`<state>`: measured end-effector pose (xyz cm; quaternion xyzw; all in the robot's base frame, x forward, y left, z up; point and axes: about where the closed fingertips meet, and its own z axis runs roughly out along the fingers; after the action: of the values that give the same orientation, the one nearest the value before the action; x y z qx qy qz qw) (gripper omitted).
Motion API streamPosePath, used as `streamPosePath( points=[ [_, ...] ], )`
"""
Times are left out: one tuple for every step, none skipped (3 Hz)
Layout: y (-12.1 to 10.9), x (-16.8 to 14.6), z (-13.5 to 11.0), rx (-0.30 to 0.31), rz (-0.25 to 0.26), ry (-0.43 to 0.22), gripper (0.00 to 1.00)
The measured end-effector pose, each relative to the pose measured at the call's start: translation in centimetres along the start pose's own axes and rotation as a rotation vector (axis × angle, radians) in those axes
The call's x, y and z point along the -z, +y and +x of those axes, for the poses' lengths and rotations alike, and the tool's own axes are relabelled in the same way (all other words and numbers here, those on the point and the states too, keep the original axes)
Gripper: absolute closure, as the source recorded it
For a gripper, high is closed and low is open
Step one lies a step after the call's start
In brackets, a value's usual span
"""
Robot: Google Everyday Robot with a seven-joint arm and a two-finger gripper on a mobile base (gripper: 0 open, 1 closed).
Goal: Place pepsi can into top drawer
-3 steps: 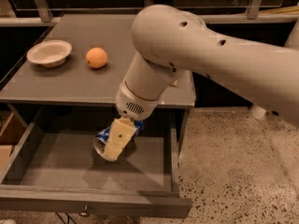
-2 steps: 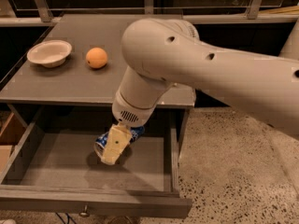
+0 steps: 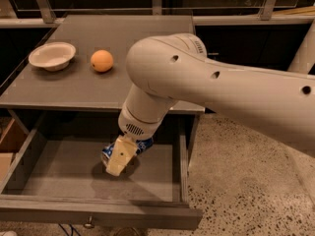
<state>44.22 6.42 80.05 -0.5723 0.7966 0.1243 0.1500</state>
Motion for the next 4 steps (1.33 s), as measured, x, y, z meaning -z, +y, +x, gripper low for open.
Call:
streamPosePath(
  points=[
    [0.0, -1.9, -0.6, -0.043, 0.0, 0.001, 1.0],
    [0.1, -4.3, -1.2, -0.093, 0.009, -0.001, 1.0],
    [0.6, -5.8, -0.7, -0.131, 0.008, -0.011, 1.0],
    [0.6, -5.9, -0.6, -0.133, 0.009, -0.013, 1.0]
  ],
)
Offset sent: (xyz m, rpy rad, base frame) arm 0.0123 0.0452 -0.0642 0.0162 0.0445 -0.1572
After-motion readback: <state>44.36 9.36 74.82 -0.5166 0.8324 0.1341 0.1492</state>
